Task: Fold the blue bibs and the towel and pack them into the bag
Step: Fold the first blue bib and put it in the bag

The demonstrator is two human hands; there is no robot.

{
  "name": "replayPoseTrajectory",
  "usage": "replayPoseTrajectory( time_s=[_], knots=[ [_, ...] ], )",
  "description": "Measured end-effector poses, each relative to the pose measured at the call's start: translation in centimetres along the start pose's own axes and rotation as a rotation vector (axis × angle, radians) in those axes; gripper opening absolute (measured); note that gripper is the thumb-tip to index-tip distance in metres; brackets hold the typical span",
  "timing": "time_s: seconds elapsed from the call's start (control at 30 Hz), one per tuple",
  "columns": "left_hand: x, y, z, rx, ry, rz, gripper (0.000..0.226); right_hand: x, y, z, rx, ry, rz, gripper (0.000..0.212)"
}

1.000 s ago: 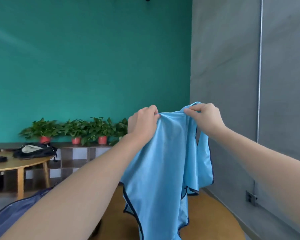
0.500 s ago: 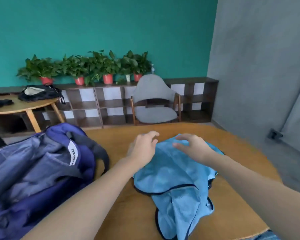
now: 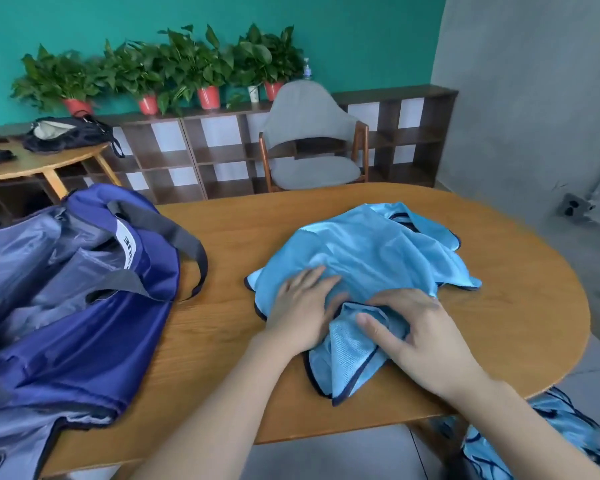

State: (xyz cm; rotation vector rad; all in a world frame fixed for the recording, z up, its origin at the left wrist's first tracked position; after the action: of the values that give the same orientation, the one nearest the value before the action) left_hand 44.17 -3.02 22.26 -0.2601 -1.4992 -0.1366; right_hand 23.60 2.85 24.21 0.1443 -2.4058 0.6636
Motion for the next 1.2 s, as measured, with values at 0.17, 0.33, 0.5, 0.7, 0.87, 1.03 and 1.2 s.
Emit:
replayPoseTrajectory(
  time_s=[0.17,0.33,0.5,0.7,0.87,1.03,1.2],
  knots=[
    [0.2,-0.9,-1.9,0.350,-0.097,-0.038,0.065,-0.1,-1.2,0.2,-0.081,0.164,0.022,0.068],
    [-0.1,-1.0,-2.1,0.349,0.105,0.129,0.055,-0.8,-2.1,-0.3,-0.204,-0.103,-0.012,0.065],
    [1.0,0.6,-1.6,0.178,0.514,0.311,0.022,-1.5,-3.4,-0.4,-0.404,-0.378,-0.005,0.027],
    [2.1,2.5,-1.0,0.115,0.682,0.240,0.023,-2.0,-3.5,-0.5,-0.457,-0.675,0.116,0.011],
    [2.7,3.0,-0.9,0.150,0.605,0.380,0.009,1.1,-3.5,-1.8,-0.308,-0.720,0.231,0.012],
    [5.2,3.2,-0.9,0.217,0.727,0.565,0.008,3.5,-3.5,-1.2,-0.281,-0.660,0.305,0.014],
    [6.1,3.2,-2.4,0.198,0.634,0.642,0.012,6.8,-3.8,1.0,-0.283,-0.500,0.463,0.018]
  ],
)
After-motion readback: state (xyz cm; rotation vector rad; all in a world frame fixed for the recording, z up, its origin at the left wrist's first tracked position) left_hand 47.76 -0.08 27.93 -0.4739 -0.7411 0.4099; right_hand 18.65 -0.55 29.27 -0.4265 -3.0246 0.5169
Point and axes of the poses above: each hand's wrist, its own y-axis away from the middle knuckle, its own x-axis out of the back of the hand, z = x × y, the point moved 1 cm from there along -y, towards the middle knuckle, and after that the axes turned 14 degrees about -y, right-handed, at the moved point
